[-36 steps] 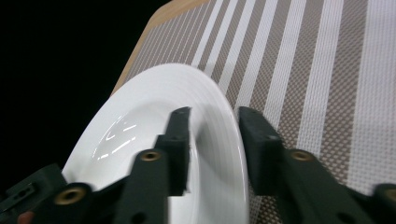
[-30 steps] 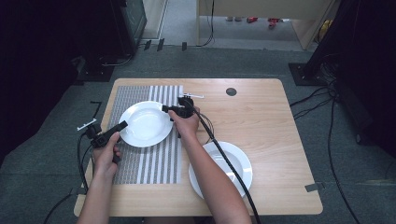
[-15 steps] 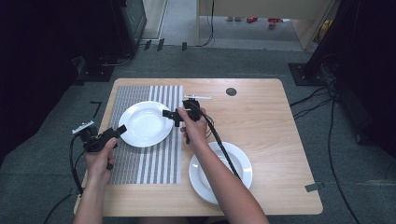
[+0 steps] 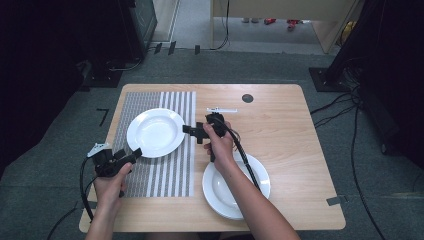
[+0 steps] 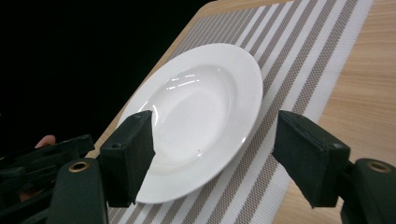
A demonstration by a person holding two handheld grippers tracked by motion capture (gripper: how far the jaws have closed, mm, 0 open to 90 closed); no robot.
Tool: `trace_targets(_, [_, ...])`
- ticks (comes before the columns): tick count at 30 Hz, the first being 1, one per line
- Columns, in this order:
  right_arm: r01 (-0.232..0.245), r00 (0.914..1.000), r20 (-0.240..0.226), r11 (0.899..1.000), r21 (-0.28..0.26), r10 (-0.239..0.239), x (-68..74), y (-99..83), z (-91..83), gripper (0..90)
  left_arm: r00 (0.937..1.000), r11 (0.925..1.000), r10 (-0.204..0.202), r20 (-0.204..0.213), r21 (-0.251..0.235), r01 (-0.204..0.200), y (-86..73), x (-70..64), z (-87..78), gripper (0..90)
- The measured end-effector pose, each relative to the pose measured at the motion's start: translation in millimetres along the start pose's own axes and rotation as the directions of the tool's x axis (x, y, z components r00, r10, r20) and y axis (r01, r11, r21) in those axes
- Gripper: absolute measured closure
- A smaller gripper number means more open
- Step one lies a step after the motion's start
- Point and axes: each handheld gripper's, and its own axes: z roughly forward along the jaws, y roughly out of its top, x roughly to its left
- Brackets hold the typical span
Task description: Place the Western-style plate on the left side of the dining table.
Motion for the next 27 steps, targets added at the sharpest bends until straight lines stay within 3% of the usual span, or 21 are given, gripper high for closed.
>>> trace_targets(6, [0.017,0.9998,-0.008,1.0,-0.021,-0.017,-3.5,-6.3,-21.3,29.3,0.9988,0.9996,0.029,-0.04,0.007,-0.029,-15.4,-3.8,-10.2,18.7])
trace_targets(12, [0.031,0.9995,-0.005,0.999,-0.023,-0.031,-9.1,-13.1,-46.0,29.3,0.9935,0.9972,0.074,-0.087,0.018,-0.072,-26.8,-7.3,-19.3,16.8])
trace_targets(15, [0.038,0.9993,0.0,0.999,-0.024,-0.038,-14.6,-17.7,-58.3,29.1,0.9845,0.9921,0.107,-0.139,0.079,-0.097,-34.6,-4.8,-16.4,16.0])
trace_targets(20, [0.033,0.9994,0.01,0.999,-0.035,-0.033,-25.3,-23.0,-78.6,29.2,0.9723,0.9851,0.136,-0.19,0.13,-0.113,-48.6,1.5,-12.4,15.8])
trace_targets(22, [0.026,0.9996,0.011,0.999,-0.04,-0.026,-28.9,-23.9,-86.3,29.2,0.9742,0.9861,0.14,-0.177,0.114,-0.121,-50.9,2.4,-13.0,14.5])
trace_targets(24, [0.025,0.9996,0.011,0.999,-0.043,-0.025,-31.2,-24.7,-93.9,29.2,0.9721,0.985,0.147,-0.183,0.116,-0.127,-51.4,1.6,-12.6,14.2])
trace_targets(27, [0.029,0.9995,0.015,0.998,-0.051,-0.028,-32.6,-26.2,-105.3,29.2,0.9581,0.978,0.195,-0.21,0.115,-0.174,-55.5,-2.1,-10.7,14.2])
